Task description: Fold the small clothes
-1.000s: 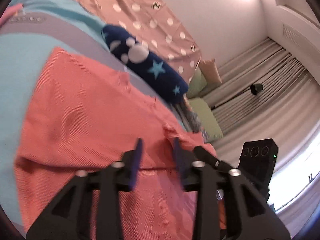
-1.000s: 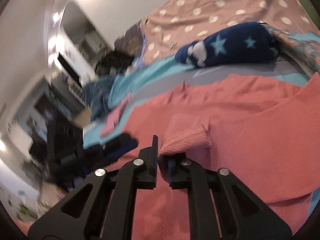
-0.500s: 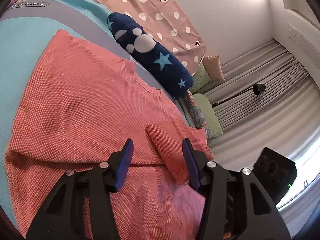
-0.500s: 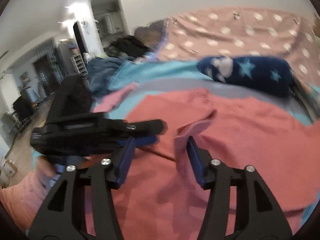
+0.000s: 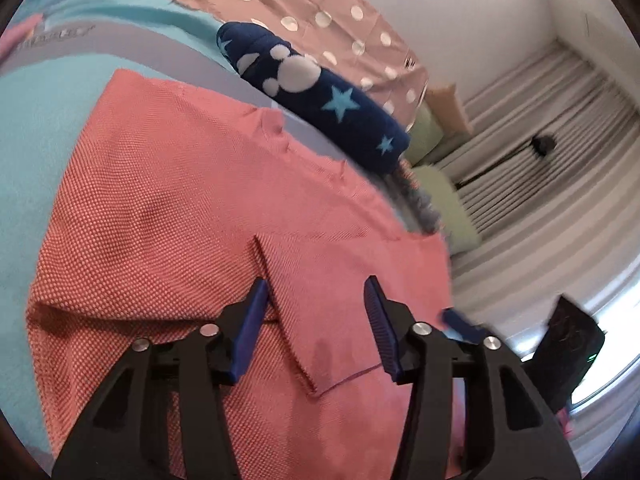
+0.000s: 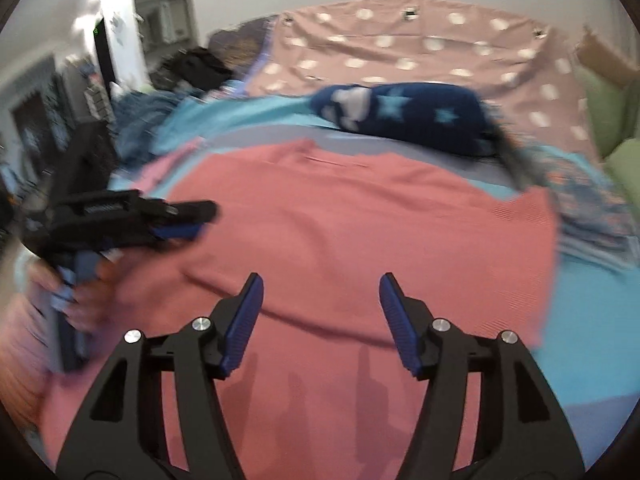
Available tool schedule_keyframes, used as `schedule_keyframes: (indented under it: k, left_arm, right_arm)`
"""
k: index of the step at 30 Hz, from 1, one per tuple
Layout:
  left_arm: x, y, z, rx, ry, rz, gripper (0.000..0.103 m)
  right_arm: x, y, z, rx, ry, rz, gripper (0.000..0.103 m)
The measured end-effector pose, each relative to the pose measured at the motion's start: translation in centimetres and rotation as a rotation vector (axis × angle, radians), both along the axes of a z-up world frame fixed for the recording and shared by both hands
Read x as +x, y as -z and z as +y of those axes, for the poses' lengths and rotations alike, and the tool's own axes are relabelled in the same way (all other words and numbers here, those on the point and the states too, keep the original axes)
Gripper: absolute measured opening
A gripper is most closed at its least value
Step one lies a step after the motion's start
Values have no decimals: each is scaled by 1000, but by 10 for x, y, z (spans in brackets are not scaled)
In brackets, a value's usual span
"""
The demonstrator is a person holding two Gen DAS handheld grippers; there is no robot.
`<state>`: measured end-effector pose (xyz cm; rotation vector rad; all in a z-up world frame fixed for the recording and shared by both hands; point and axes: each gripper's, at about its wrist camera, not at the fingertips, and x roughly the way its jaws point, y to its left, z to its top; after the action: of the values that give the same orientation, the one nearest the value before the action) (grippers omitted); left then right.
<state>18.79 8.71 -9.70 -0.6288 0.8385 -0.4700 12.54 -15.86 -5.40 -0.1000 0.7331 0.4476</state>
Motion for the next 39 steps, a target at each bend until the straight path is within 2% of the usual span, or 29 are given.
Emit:
schedule_keyframes:
  k: [2,4,5,8,10,12,15,19,22,25,26,27,29,32,36,39]
  left_arm:
    - [-1,-1,-9,69,12,-5,45]
    - [0,0,-23,149,41,-2,12]
    - [0,1,-30,180,57,5,4]
    - [-7,-17,-43,249,46,-63,3]
    - [-12,-47,-45,235,40,-145,3]
    - [-14,-77,-48,257,34,-221,3]
    - [-9,-123,-46,342,5,-331,3]
    - [-6,-153,-25,387,-67,-385,4]
    - [-4,-143,1,393,-117,-339,4]
    - [3,-106,20,400,-148,-228,4]
    - [4,-95,24,410,-153,-201,7]
    - [7,-84,28,426,-166,-169,20]
    - [11,-63,41,449,-211,-98,36]
    - [6,-50,57,431,-247,-64,41]
    - [-4,-37,62,489,-265,-42,58]
    - [1,-14,57,533,-211,41,59]
  right_arm:
    - [-3,3,-20,-33,63,-7,68]
    - [-5,6,-48,-34,152,2,70]
    - [-3,9,-58,-24,188,13,70]
    - [4,16,-90,1,314,58,71]
    - [7,20,-102,-11,352,75,72]
    - [10,21,-104,-39,360,69,74]
    - [18,25,-102,-83,376,81,75]
    - [24,31,-97,-75,372,103,76]
    - [26,35,-93,-86,361,111,76]
    - [30,38,-91,-98,357,125,76]
    - [30,37,-90,-99,358,123,76]
    - [28,35,-89,-100,360,119,76]
    - [25,32,-89,-99,362,105,76]
    - [23,28,-90,-92,356,98,76]
    - [26,30,-89,-43,318,126,76]
    - [32,39,-87,9,274,193,76]
